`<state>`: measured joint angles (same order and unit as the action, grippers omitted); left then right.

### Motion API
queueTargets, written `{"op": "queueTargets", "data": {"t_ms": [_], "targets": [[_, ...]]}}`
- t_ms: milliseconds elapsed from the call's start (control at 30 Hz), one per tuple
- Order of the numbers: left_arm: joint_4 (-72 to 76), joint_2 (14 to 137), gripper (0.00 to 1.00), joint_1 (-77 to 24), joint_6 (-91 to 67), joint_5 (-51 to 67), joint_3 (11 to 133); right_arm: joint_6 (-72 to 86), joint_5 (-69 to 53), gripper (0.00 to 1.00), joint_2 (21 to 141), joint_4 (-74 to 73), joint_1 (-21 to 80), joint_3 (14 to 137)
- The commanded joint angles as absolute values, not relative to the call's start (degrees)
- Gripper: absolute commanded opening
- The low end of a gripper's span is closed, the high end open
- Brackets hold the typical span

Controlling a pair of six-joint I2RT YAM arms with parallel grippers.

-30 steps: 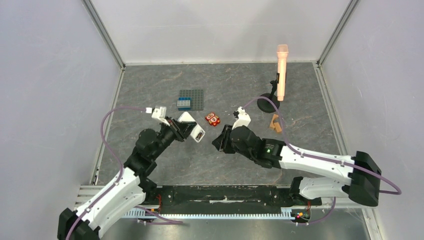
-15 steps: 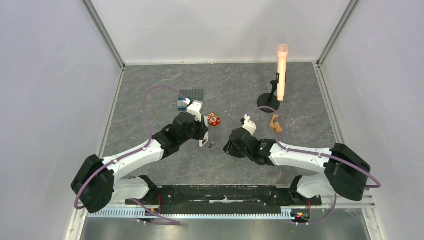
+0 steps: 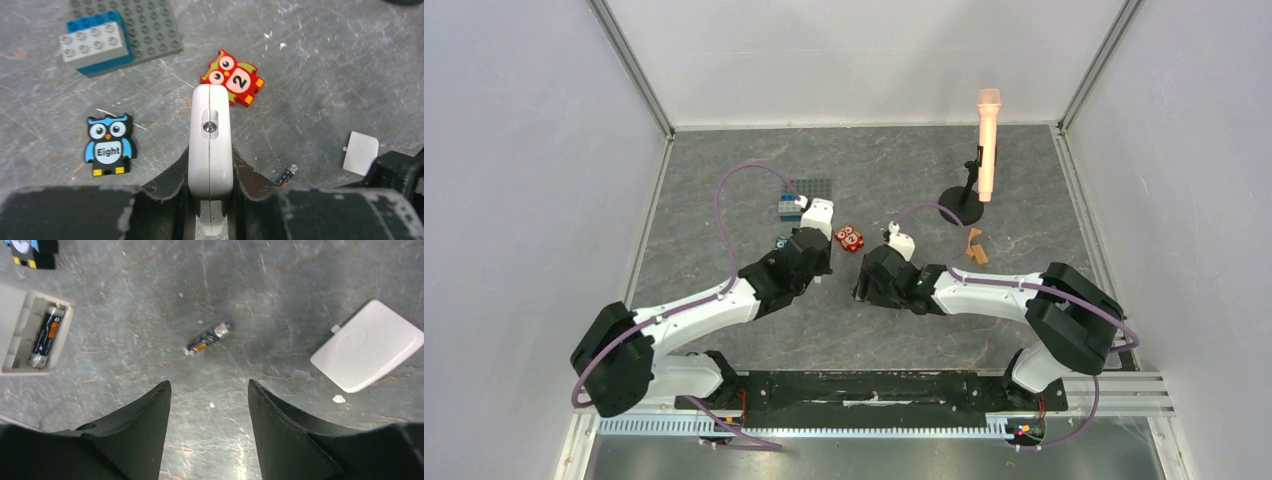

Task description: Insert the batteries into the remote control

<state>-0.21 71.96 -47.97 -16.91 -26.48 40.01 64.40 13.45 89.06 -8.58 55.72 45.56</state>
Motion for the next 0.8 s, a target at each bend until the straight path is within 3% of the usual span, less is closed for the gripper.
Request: {"op": "queueTargets", "data": {"t_ms": [0,133,267,433,767], "targets": [[1.0,66.1,0.02,-47.9,-18.2,-33.7,41.2,63.6,17.8,0.61,91.9,-12.2,55.4,52.5],[0.3,61.9,0.02,-47.8,-20.0,-35.5,40.4,58.6,21.3,0.58,94.4,-15.7,55.3,57.3],[-6.3,56.7,0.02,-47.1,-23.2,-34.2,41.1,38.6,21.7,0.55,93.1,-11.1,55.2,56.7],[-15.6,50.9,0.02,-42.5,-29.5,-25.2,42.3,2.8,4.1,0.56,93.3,-9.5,53.9,55.6],[-23.6,47.3,0.02,-27.7,-34.4,-3.6,43.3,-27.5,-17.7,0.57,94.9,-12.6,47.8,55.0]]}}
